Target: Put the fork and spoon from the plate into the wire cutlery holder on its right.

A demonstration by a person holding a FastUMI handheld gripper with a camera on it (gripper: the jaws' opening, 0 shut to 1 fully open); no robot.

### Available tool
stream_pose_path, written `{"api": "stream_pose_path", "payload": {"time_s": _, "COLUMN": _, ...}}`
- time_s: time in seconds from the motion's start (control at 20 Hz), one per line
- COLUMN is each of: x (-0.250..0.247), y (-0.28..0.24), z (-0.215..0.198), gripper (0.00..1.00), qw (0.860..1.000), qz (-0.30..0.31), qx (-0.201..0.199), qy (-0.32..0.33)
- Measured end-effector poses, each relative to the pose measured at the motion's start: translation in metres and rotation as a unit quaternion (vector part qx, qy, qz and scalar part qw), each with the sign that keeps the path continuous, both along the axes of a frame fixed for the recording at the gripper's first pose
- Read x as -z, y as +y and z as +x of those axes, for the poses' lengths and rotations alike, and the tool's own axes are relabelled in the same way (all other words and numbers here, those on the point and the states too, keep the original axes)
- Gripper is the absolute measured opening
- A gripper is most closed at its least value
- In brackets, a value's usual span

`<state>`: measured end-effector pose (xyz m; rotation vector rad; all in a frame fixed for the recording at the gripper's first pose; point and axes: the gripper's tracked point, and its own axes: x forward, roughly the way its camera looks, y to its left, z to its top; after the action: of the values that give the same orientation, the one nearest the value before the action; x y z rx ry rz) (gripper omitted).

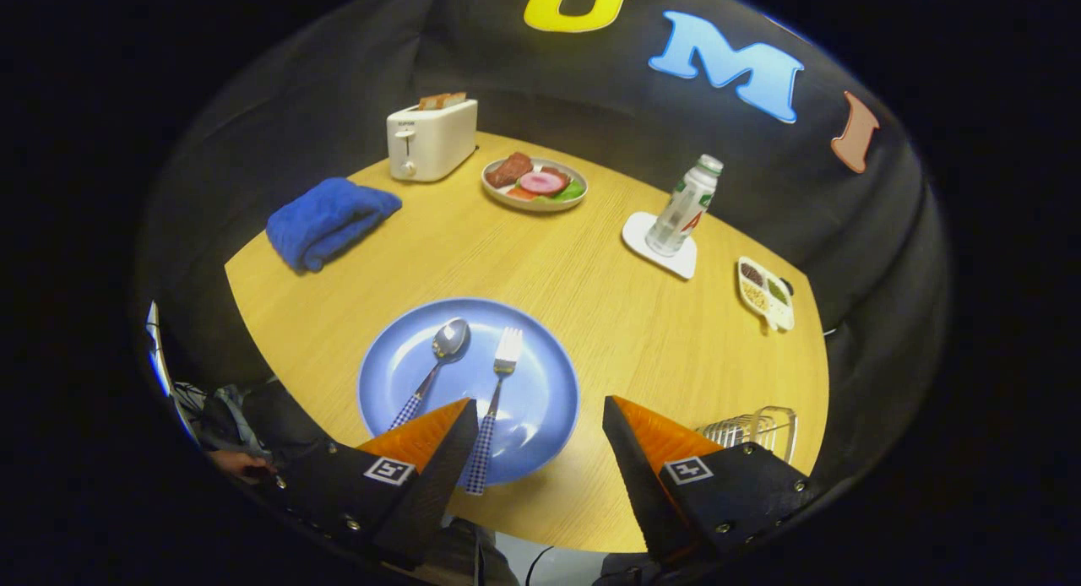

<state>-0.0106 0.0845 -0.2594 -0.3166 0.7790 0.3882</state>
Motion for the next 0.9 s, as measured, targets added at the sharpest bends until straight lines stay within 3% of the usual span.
{"api": "stream_pose_path", "payload": {"time_s": 0.45, "x": 0.024, "y": 0.012, "z": -0.007, "gripper": 0.92, "qw": 0.998, "qz": -0.024, "qx": -0.021, "qy": 0.05}}
{"api": "stream_pose_path", "payload": {"time_s": 0.7, "x": 0.042, "y": 0.013, "z": -0.015, "gripper": 0.87, "qw": 0.994, "qz": -0.039, "qx": -0.02, "qy": 0.098}}
{"api": "stream_pose_path", "payload": {"time_s": 0.8, "x": 0.055, "y": 0.013, "z": -0.027, "gripper": 0.71, "qw": 0.989, "qz": -0.043, "qx": -0.026, "qy": 0.142}}
{"api": "stream_pose_path", "payload": {"time_s": 0.85, "x": 0.058, "y": 0.01, "z": -0.029, "gripper": 0.53, "qw": 0.987, "qz": -0.045, "qx": -0.018, "qy": 0.155}}
{"api": "stream_pose_path", "payload": {"time_s": 0.9, "x": 0.06, "y": 0.009, "z": -0.029, "gripper": 0.48, "qw": 0.986, "qz": -0.046, "qx": -0.01, "qy": 0.161}}
